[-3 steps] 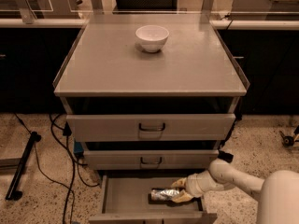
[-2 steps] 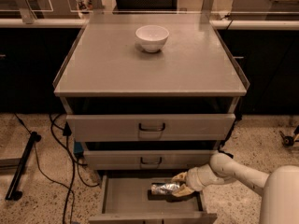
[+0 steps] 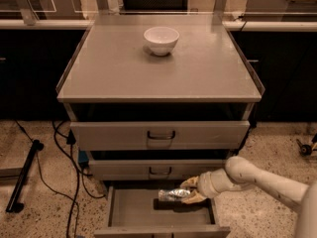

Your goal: Pick redbull can from bottom drawer and place on counter

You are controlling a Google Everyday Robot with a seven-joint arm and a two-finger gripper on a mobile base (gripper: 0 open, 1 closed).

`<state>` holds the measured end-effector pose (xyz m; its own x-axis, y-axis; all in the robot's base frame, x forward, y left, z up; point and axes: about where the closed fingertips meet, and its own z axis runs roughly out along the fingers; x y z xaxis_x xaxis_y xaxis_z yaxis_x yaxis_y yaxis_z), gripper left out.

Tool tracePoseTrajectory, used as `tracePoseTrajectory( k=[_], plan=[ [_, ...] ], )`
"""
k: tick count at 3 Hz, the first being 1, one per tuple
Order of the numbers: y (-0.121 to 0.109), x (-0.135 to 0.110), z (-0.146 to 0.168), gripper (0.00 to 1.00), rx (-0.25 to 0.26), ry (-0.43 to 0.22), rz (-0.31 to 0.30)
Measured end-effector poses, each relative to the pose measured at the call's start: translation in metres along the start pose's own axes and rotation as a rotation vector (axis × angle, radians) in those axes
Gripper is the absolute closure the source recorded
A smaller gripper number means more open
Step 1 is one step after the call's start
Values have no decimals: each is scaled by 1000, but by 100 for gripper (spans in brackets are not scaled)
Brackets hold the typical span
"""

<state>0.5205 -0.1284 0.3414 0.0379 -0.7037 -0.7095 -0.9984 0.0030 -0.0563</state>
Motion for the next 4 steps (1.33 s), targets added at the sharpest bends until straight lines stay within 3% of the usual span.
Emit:
tracePoseTrajectory(
  k=[1, 2, 4],
  plan=[
    [5, -53, -61, 100, 43, 10, -15],
    [15, -125, -132, 100, 50, 43, -29],
    [9, -131, -138, 100, 69, 55, -52]
  ],
)
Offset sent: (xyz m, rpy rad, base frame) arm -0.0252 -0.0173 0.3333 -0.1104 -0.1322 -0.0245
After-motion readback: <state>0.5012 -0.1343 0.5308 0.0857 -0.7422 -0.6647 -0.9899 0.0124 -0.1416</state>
